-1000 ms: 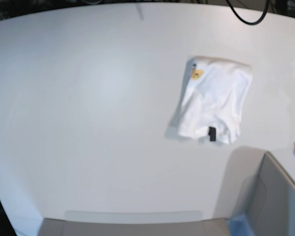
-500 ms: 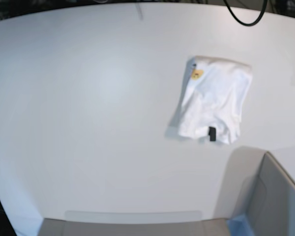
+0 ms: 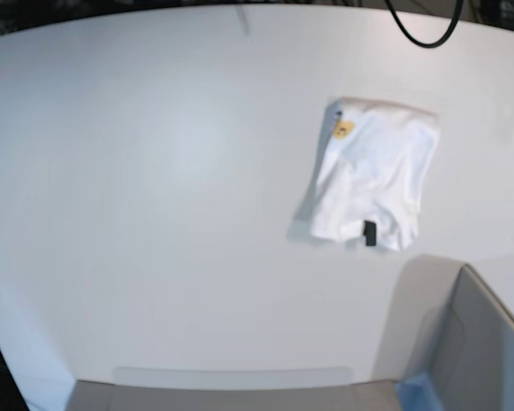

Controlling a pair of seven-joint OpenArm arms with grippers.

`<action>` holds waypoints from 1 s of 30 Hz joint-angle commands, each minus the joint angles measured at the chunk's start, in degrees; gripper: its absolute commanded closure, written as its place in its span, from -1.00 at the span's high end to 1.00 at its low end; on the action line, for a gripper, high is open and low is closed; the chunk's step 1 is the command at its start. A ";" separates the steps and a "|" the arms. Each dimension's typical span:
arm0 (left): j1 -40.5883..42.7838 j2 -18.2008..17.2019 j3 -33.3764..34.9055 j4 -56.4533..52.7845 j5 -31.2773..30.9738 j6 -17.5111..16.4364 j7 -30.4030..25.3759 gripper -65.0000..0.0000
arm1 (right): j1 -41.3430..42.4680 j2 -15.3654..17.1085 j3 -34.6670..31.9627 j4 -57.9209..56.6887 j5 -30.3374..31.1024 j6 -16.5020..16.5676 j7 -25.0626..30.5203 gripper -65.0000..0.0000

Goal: Layout the t-shirt on the table in an organized manner, then fold the t-shirt properly

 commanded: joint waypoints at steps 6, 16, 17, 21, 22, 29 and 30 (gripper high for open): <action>-5.36 -2.31 6.60 -12.54 -0.16 4.14 -5.84 -1.00 | 4.88 -1.68 -3.65 -7.25 -0.14 1.29 0.24 -1.00; -14.59 -3.46 11.70 -30.65 -0.25 5.02 -15.42 -1.00 | 10.68 -4.49 -3.56 -8.13 -0.14 8.42 -10.92 -1.00; -15.03 -3.46 11.70 -31.18 -0.25 5.02 -15.69 -1.00 | 11.12 -4.75 -3.56 -8.13 -0.14 8.85 -11.80 -1.00; -16.26 -3.46 11.70 -31.36 -0.25 5.11 -15.95 -1.00 | 13.14 -5.98 -3.56 -8.13 -0.14 10.79 -15.23 -1.00; -16.87 -3.46 11.70 -31.36 -0.25 5.11 -15.95 -1.00 | 13.58 -6.33 -3.56 -8.13 -0.14 11.32 -16.55 -1.00; -22.41 -3.37 11.61 -38.21 -0.25 5.11 -16.13 -1.00 | 16.22 -8.44 -3.56 -8.13 -0.14 13.07 -20.24 -1.00; -22.59 -3.37 11.61 -38.39 -0.25 5.11 -16.13 -1.00 | 16.48 -8.62 -3.56 -8.13 -0.14 13.07 -20.24 -1.00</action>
